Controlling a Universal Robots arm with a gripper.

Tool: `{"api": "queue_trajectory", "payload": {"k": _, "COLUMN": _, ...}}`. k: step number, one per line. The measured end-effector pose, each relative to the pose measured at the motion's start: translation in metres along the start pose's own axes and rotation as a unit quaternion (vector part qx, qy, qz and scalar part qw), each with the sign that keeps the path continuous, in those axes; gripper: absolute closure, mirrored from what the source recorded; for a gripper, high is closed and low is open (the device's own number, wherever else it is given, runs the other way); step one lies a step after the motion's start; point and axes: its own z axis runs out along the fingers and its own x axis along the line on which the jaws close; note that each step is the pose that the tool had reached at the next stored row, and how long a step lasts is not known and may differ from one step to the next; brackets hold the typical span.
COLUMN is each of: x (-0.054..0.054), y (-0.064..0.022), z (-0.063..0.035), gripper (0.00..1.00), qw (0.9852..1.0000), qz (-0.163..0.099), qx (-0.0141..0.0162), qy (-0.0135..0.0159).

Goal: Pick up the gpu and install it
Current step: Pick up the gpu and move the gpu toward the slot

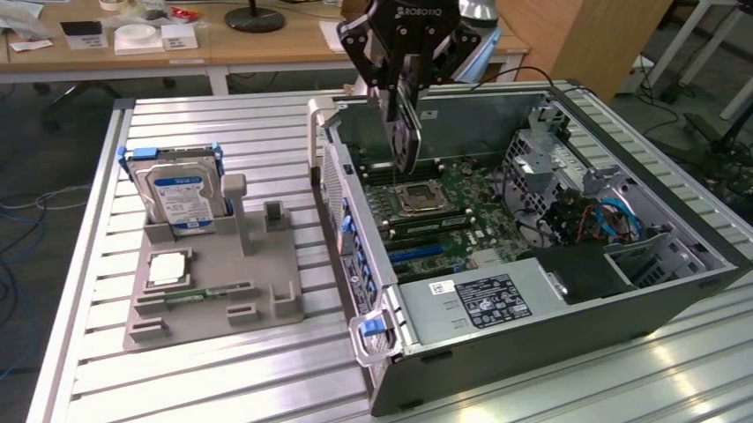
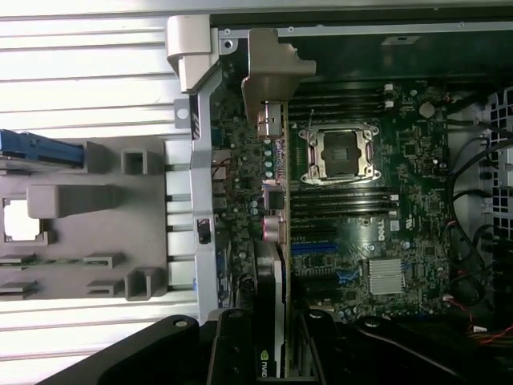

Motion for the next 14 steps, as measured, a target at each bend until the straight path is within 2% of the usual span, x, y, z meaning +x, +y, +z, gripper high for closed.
{"api": "queue_trajectory", "payload": {"k": 14, "x": -0.0068, "y": 0.0005, "z": 0.0002, "gripper": 0.73, "qw": 1.0000, "qz": 0.000, "qx": 0.0000, "qy": 0.0000}}
